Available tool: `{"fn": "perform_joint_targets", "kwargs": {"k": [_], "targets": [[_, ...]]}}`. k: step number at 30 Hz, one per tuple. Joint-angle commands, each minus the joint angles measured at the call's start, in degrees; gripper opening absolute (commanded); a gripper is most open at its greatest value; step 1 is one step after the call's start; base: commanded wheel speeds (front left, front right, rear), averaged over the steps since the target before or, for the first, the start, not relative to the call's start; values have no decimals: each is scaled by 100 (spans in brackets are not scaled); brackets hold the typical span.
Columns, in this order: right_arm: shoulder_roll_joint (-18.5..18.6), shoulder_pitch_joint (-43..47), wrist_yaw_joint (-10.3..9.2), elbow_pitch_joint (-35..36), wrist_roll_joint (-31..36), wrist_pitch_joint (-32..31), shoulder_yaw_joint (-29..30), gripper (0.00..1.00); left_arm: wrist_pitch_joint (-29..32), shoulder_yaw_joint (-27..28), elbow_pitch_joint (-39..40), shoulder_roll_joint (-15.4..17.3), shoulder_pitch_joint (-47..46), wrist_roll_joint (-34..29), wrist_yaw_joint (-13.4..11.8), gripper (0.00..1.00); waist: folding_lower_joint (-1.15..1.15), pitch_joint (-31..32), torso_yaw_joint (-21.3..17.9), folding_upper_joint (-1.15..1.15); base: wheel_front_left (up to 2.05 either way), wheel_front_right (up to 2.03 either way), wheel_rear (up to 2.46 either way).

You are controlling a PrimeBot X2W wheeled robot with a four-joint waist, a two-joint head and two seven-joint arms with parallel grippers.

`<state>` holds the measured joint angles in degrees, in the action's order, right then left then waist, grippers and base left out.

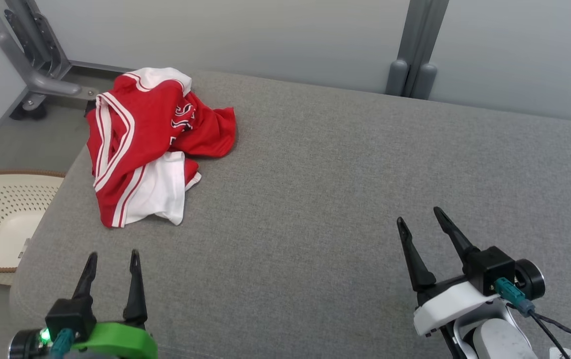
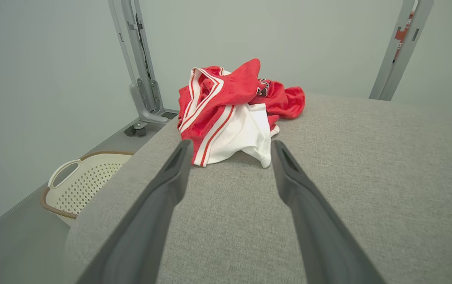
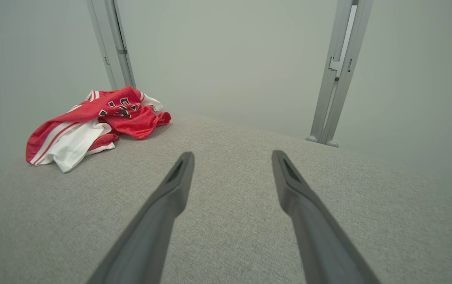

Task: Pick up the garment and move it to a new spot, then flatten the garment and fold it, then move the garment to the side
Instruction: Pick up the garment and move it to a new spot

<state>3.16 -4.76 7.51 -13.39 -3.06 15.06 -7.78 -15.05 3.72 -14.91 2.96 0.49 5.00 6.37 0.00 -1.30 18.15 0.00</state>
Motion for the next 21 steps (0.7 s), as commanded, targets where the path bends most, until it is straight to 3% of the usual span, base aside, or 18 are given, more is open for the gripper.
{"fn": "perform_joint_targets", "kwargs": {"k": [1, 9, 14, 21], "targets": [[80, -123, -4, 14, 34, 18, 3, 100, -20, -56, -29, 43, -265, 19, 25, 100, 0, -391, -210, 0, 0, 0, 0], [249, -793, -4, 42, 127, 18, -275, 100, 388, -497, -958, 467, -1967, 181, 101, 100, 0, -1494, -675, 0, 0, 0, 0], [193, -1286, -4, 57, 113, 18, -523, 100, 994, -526, -1616, 975, -3077, 359, 109, 100, 0, -2143, -1062, 0, 0, 0, 0], [92, -1545, -4, -21, 24, 18, -699, 100, 1747, -711, -2378, 1681, -4081, 588, 113, 100, 0, -2523, -1420, 0, 0, 0, 0]]}}
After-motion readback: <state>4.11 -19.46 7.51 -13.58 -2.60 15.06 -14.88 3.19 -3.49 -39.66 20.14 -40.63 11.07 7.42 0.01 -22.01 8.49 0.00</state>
